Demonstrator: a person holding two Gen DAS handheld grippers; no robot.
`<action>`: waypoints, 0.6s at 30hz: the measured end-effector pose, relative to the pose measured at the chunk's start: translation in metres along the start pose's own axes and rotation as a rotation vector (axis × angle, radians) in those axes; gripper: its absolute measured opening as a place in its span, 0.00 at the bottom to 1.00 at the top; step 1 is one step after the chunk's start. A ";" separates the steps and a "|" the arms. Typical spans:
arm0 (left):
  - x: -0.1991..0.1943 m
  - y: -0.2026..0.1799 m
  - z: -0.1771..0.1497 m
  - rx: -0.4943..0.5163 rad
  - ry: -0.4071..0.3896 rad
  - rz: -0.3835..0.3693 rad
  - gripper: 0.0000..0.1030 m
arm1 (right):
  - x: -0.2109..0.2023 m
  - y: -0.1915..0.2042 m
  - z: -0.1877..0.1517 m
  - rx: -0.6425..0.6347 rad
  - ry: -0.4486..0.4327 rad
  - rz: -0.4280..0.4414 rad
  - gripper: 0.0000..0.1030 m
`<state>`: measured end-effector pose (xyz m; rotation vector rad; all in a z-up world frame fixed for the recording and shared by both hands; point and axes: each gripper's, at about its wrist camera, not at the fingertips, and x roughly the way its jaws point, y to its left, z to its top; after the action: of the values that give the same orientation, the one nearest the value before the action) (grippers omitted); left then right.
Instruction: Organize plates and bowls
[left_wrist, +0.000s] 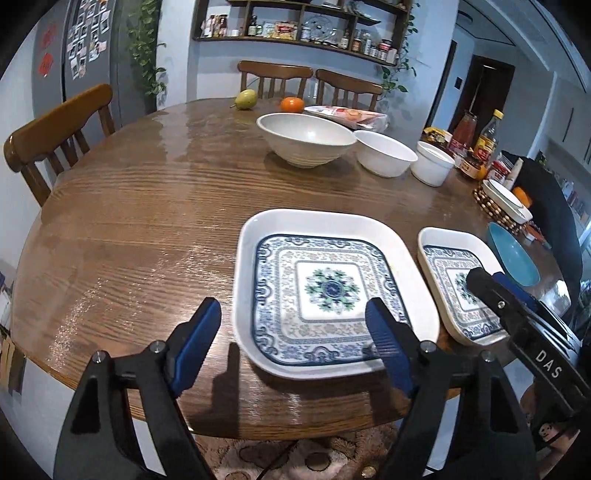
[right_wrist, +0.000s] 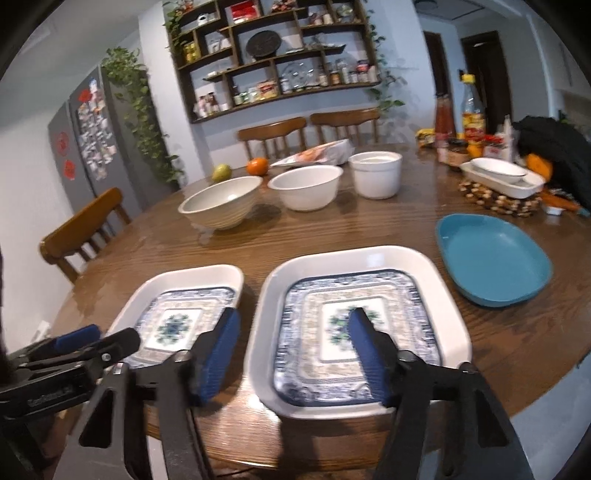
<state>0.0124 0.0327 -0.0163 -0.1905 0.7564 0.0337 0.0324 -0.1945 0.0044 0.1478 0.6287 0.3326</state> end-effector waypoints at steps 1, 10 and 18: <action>0.000 0.002 0.000 -0.006 -0.003 0.001 0.72 | 0.001 0.002 0.002 -0.007 0.000 0.009 0.60; 0.006 0.040 0.005 -0.127 0.049 -0.006 0.66 | 0.023 0.018 0.018 -0.023 0.073 0.101 0.60; 0.013 0.051 0.006 -0.151 0.063 0.008 0.65 | 0.041 0.026 0.020 -0.017 0.101 0.168 0.59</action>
<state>0.0206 0.0838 -0.0288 -0.3339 0.8180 0.0931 0.0685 -0.1571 0.0039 0.1684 0.7145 0.5099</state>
